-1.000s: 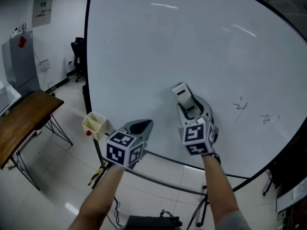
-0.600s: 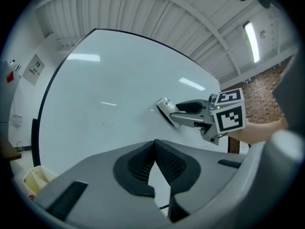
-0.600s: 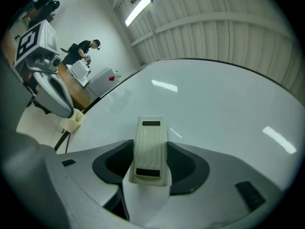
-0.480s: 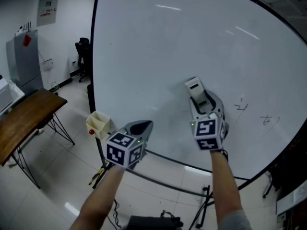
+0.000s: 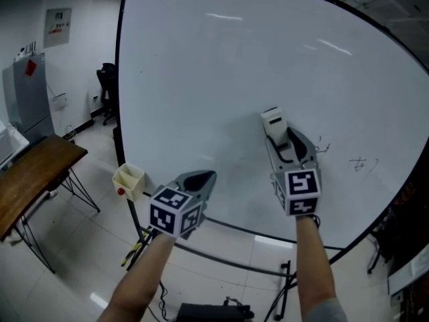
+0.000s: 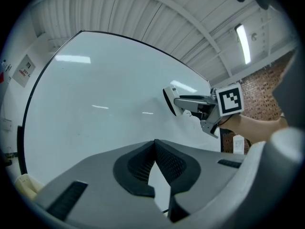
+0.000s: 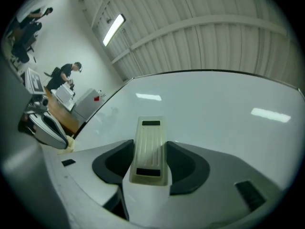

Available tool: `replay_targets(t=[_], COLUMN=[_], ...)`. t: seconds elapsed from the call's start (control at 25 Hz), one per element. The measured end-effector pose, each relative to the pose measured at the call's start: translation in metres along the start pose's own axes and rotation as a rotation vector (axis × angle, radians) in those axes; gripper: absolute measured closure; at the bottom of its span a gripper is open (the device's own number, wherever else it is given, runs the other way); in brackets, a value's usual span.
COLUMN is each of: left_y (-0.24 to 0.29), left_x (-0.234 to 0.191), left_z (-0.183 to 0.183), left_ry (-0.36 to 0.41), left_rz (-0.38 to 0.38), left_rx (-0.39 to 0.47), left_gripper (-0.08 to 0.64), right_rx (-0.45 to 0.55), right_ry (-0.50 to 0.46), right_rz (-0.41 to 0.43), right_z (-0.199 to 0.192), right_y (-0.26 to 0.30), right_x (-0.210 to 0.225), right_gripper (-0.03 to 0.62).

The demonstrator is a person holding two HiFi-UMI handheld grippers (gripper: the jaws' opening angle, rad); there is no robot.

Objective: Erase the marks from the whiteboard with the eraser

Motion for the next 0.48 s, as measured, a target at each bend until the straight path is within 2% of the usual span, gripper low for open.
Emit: replay_targets(t=[0.16,0.48], left_y=[0.007,0.019], left_x=[0.020,0.054], left_z=[0.005,-0.010], left_ry=[0.011,-0.035], left_rz=[-0.044,-0.098], left_rx=[0.016,0.020], left_gripper=[0.555,0.555], right_rx=[0.013,-0.041], right_ry=[0.192,0.438], right_rz=[0.023,0.002], right_z=[-0.013,-0.055], right_y=[-0.033,-0.087], right_x=[-0.012,-0.031], right_gripper=[0.364,0.362])
Point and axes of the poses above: the fingertips, and each gripper's own axes: y forward along the fingers, x to its right, z out of its top, the point moved 2 cm from there along -y, backward along the fingers, and after that the axes turned 15 degrees about x, right-handed, at the moved point
